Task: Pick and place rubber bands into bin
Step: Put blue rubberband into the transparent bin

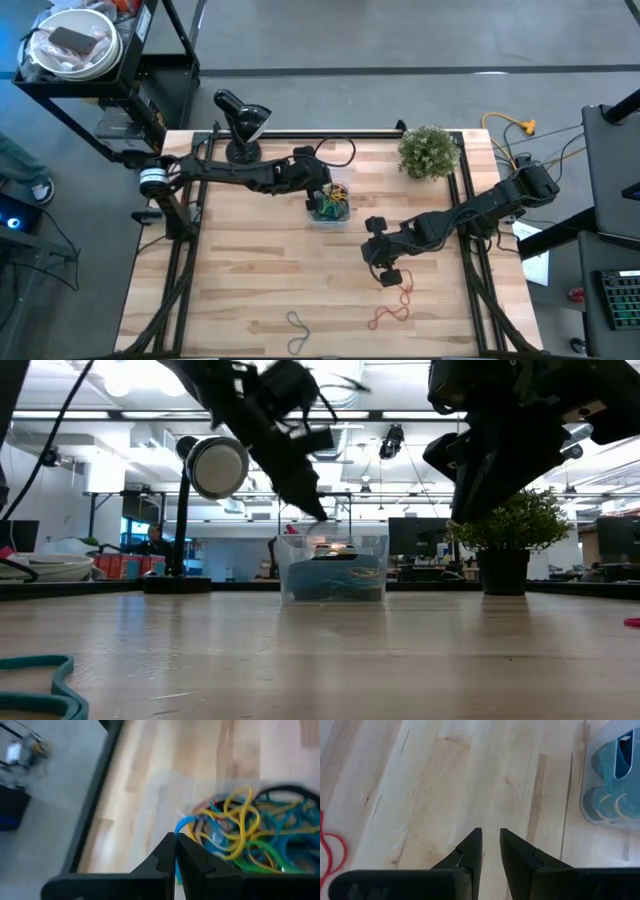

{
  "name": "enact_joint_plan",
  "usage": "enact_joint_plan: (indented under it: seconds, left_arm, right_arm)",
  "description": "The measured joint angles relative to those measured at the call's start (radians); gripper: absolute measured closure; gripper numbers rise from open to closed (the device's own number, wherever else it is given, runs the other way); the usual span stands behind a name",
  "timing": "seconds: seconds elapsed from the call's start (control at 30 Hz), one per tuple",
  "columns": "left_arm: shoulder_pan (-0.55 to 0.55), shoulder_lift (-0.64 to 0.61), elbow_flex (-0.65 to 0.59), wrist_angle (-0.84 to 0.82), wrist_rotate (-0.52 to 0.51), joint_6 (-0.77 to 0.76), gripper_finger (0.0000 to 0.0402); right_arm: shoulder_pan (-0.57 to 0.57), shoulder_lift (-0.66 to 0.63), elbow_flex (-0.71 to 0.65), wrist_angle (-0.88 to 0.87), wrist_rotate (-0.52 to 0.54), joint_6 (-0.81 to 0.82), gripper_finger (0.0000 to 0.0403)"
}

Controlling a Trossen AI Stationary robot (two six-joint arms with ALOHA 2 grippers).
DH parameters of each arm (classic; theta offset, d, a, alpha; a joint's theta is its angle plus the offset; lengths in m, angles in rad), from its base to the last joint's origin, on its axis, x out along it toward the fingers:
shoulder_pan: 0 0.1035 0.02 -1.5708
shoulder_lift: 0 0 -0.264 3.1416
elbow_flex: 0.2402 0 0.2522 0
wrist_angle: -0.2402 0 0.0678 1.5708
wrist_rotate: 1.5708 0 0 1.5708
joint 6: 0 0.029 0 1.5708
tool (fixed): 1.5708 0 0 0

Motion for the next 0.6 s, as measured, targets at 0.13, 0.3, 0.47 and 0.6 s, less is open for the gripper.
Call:
enact_joint_plan:
  seconds: [0.13, 0.3, 0.47, 0.6]
  left_arm:
    - [0.000, 0.040, 0.000, -0.007, 0.011, 0.000, 0.0401]
    - [0.000, 0.058, 0.000, -0.007, 0.082, 0.000, 0.0388]
    - [0.000, 0.058, 0.000, -0.006, 0.084, 0.000, 0.0334]
    - [0.000, 0.053, 0.000, -0.005, 0.082, -0.001, 0.0290]
  right_arm:
    - [0.000, 0.000, -0.008, 0.000, 0.009, 0.000, 0.0339]
    - [0.000, 0.000, -0.016, -0.001, 0.026, 0.000, 0.0339]
    - [0.000, 0.000, -0.016, 0.001, 0.026, 0.000, 0.0341]
    - [0.000, 0.000, -0.016, 0.001, 0.025, 0.000, 0.0342]
